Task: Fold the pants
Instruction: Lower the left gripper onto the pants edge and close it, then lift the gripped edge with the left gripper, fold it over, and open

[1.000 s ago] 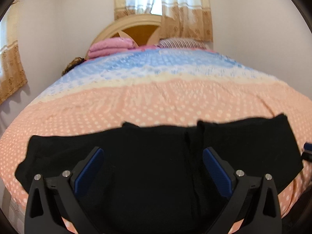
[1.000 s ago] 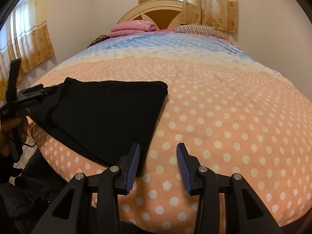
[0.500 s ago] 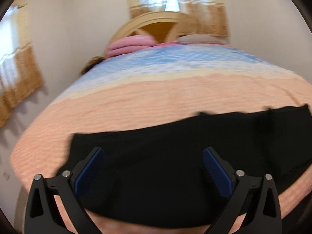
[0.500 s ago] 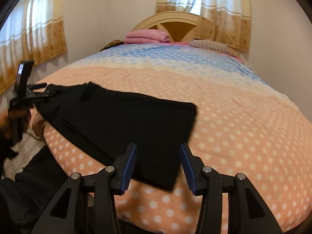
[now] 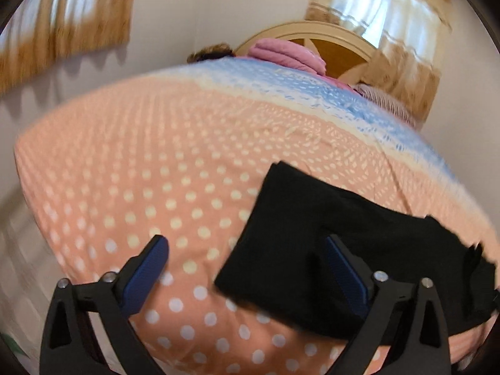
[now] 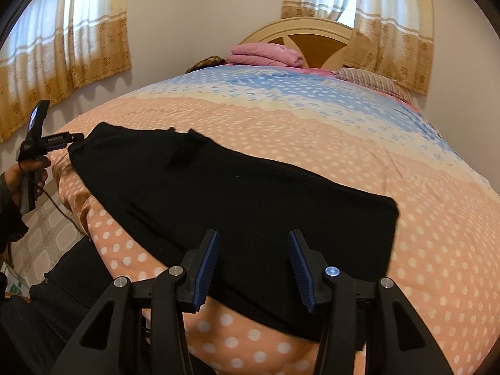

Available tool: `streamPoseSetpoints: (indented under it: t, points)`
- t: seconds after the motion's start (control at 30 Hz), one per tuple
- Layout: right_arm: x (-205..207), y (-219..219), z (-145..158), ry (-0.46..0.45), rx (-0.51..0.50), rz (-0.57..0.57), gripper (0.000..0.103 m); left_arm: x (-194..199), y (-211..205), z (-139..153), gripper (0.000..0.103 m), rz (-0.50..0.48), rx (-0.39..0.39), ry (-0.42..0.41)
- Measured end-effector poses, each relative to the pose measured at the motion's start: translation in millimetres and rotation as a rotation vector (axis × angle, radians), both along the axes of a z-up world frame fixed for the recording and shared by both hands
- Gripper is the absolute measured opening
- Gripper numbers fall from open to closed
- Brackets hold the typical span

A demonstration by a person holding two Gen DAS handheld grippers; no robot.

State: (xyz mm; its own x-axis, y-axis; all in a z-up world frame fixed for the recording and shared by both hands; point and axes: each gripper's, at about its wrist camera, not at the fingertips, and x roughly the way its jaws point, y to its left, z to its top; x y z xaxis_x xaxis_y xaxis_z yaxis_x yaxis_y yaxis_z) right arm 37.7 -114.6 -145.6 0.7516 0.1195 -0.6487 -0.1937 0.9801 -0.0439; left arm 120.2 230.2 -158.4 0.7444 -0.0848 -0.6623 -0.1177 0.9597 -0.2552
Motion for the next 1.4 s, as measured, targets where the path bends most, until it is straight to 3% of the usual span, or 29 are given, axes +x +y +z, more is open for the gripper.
streamPoseSetpoints:
  t: [0.07, 0.13, 0.2, 0.37, 0.47, 0.57, 0.67, 0.73, 0.93, 1.4]
  points:
    - [0, 4, -2, 0.002, -0.009, 0.007, 0.048, 0, 2, -7, 0.085, -0.011, -0.058, 0.016]
    - [2, 7, -4, 0.008, -0.01, 0.009, 0.048, -5, -1, -6, 0.084, -0.013, -0.064, -0.001]
    - [3, 8, -5, 0.01, -0.006, 0.005, 0.048, -5, -2, -6, 0.075, -0.026, -0.075, -0.001]
    - [2, 13, -6, 0.011, 0.001, 0.002, 0.048, -2, -13, -7, 0.075, -0.041, -0.022, 0.0]
    - [1, 14, -6, 0.005, -0.001, 0.002, 0.048, -2, -15, -6, 0.064, -0.052, -0.009, -0.002]
    - [1, 12, -7, 0.004, 0.007, -0.004, 0.048, -4, -10, -3, 0.039, -0.067, -0.053, -0.007]
    - [1, 11, -7, 0.003, 0.012, -0.011, 0.048, 0, -16, -1, 0.027, -0.093, -0.067, -0.013]
    - [1, 10, -7, 0.001, 0.012, -0.014, 0.048, -2, -16, 1, 0.027, -0.092, -0.07, -0.017]
    - [1, 9, -8, 0.003, 0.016, -0.022, 0.048, -6, -2, 13, 0.025, -0.102, -0.211, -0.067]
    - [-7, -2, 4, -0.026, 0.036, -0.05, 0.049, -25, -42, 81, 0.024, -0.24, -0.251, -0.257]
